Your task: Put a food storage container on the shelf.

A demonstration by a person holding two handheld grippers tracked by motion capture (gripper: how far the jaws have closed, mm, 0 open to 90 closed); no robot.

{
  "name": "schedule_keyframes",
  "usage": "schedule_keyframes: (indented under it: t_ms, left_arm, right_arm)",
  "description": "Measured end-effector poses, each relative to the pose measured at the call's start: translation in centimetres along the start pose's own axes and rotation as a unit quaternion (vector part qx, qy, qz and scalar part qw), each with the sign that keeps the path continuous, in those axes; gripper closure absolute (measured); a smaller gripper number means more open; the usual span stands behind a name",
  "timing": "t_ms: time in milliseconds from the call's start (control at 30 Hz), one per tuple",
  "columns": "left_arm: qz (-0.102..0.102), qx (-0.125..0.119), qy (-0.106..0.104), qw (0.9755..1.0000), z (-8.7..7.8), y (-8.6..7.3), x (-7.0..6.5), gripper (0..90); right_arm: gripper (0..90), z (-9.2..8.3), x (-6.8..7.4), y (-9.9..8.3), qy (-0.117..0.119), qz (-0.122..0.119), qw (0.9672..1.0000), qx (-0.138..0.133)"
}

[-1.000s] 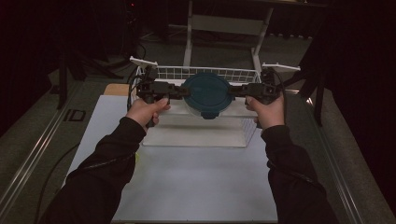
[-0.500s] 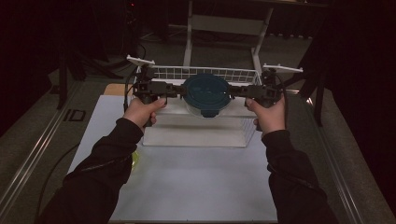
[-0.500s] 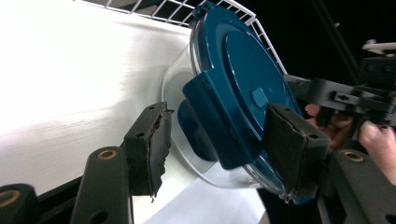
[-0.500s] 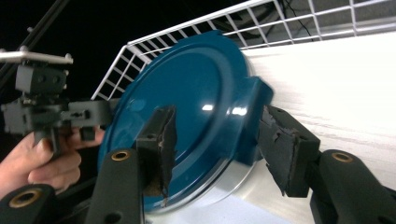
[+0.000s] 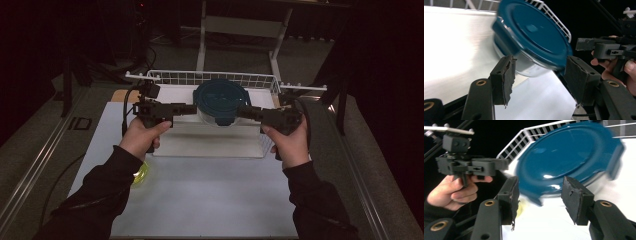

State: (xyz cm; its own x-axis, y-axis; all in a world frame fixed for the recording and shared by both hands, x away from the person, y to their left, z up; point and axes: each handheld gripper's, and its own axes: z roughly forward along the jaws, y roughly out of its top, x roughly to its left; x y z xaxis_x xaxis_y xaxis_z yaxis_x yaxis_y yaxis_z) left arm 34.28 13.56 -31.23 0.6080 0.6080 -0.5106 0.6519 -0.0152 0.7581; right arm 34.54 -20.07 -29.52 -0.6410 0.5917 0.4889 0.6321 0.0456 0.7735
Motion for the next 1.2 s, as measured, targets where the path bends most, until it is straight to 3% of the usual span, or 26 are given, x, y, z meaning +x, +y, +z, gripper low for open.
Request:
schedule_keyframes:
  t_ms: [67,133,200,333,367,400,433,500,533,633,667,833,933,1200]
  left_arm:
    - [0.017,-0.002,0.003,0.9999,-0.2,-0.8,-0.6,38.1]
    - [0.023,-0.006,-0.010,0.9997,-0.5,-1.8,-1.0,35.2]
    - [0.031,-0.009,-0.022,0.9992,-0.6,-2.6,-1.3,31.0]
    - [0.079,-0.020,-0.016,0.9965,-0.7,-4.6,-2.5,27.7]
    - [0.079,-0.020,-0.016,0.9965,-0.7,-4.6,-2.5,24.8]
    - [0.102,-0.029,-0.004,0.9944,-1.0,-5.8,-2.9,22.7]
    - [0.110,-0.032,-0.001,0.9934,-1.1,-6.4,-3.0,20.7]
    - [0.110,-0.032,-0.001,0.9934,-1.1,-6.4,-3.0,16.7]
    - [0.120,-0.031,0.008,0.9923,-1.2,-7.5,-3.2,16.7]
    - [0.132,-0.028,0.016,0.9908,-1.1,-9.1,-3.3,0.8]
    - [0.142,-0.027,0.023,0.9892,-1.0,-10.2,-3.4,0.8]
    - [0.154,-0.025,0.024,0.9875,-0.7,-11.7,-3.7,0.8]
    - [0.171,-0.024,0.030,0.9844,-0.5,-12.6,-4.2,0.8]
    - [0.175,-0.022,0.022,0.9841,0.2,-13.7,-4.5,0.8]
  right_arm:
    - [53.1,0.1,0.8,-0.7,0.007,-0.017,0.9998,0.005]
    - [58.4,0.3,1.5,-1.3,0.015,-0.027,0.9995,0.009]
    - [68.7,0.5,1.8,-1.8,0.005,-0.036,0.9992,0.016]
    - [84.6,1.2,1.6,-2.6,-0.012,-0.032,0.9990,0.030]
    - [88.4,1.3,1.5,-2.8,-0.016,-0.030,0.9989,0.032]
    - [89.5,1.5,1.4,-2.9,-0.016,-0.026,0.9989,0.035]
    - [89.6,1.7,1.3,-3.0,-0.015,-0.024,0.9989,0.037]
    - [89.6,1.8,1.2,-3.1,-0.019,-0.023,0.9988,0.039]
    - [89.7,1.8,1.2,-3.1,-0.019,-0.023,0.9988,0.039]
    - [89.8,2.8,1.1,-3.1,-0.022,-0.022,0.9985,0.046]
    - [89.8,3.0,1.0,-3.0,-0.026,-0.021,0.9985,0.044]
    - [89.9,3.5,0.9,-2.6,-0.026,-0.017,0.9985,0.045]
    - [89.9,3.9,0.6,-2.1,-0.027,-0.013,0.9985,0.045]
    - [89.8,4.9,-0.1,-1.4,-0.036,-0.004,0.9984,0.044]
